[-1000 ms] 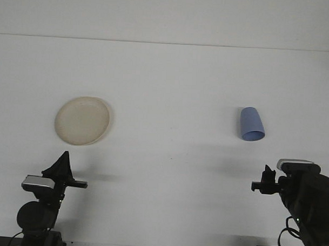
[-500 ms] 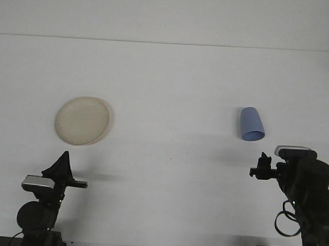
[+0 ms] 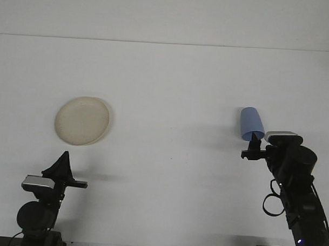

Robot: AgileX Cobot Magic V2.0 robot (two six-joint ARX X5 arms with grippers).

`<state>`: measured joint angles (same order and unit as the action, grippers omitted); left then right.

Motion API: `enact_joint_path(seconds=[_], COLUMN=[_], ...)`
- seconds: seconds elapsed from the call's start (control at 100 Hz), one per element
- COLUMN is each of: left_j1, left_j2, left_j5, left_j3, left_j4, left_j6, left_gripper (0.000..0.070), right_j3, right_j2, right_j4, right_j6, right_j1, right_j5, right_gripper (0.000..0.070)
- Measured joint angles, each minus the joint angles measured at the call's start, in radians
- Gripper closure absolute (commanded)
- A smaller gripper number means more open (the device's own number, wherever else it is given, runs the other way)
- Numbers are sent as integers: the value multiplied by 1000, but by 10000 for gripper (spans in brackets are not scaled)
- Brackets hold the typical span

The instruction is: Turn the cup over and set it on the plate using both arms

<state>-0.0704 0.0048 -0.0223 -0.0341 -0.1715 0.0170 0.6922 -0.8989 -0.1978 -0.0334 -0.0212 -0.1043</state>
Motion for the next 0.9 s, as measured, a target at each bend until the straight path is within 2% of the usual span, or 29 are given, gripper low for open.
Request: enact_joint_path(seconds=[0.35,0.9], left_j1=[0,0], left_j2=[0,0], left_j5=[0,0], left_j3=[0,0], left_j4=[0,0], left_j6=[0,0], left_gripper=[688,688], right_j3=[-228,-233], right_j2=[-114,-570], right_j4=[339,824], right_j6=[3,27], right_j1=[-100,-138], right_j5=[-9,-50], right_gripper=[268,269])
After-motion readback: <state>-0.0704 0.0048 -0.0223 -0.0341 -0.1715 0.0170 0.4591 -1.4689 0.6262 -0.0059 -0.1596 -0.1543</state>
